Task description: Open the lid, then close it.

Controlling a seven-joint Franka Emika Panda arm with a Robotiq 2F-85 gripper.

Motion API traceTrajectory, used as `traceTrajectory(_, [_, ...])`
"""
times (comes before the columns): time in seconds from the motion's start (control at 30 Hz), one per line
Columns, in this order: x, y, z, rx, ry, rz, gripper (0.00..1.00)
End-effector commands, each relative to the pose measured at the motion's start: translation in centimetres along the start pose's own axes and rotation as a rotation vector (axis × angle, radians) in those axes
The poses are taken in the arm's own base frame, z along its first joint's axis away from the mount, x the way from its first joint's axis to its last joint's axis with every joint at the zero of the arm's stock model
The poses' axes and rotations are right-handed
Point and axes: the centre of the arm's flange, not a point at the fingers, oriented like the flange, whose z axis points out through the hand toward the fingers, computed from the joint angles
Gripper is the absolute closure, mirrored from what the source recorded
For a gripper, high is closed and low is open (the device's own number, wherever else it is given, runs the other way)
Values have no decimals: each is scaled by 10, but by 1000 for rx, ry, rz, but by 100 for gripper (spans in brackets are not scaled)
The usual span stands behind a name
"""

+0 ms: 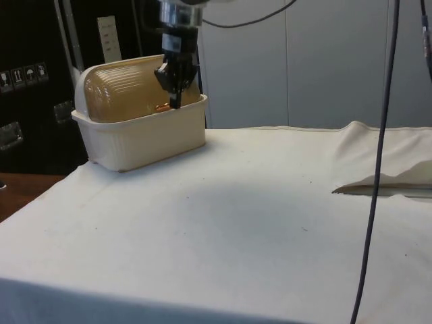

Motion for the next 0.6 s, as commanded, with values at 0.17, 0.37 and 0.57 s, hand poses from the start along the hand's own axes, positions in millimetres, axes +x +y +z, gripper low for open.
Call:
traceTrajectory(0.17, [3,7,12,6,21,21,100])
traceTrajectory(0.37, [6,14,21,-4,28,34,100])
traceTrajectory(0.57, [10,23,25,-24,28,42,100])
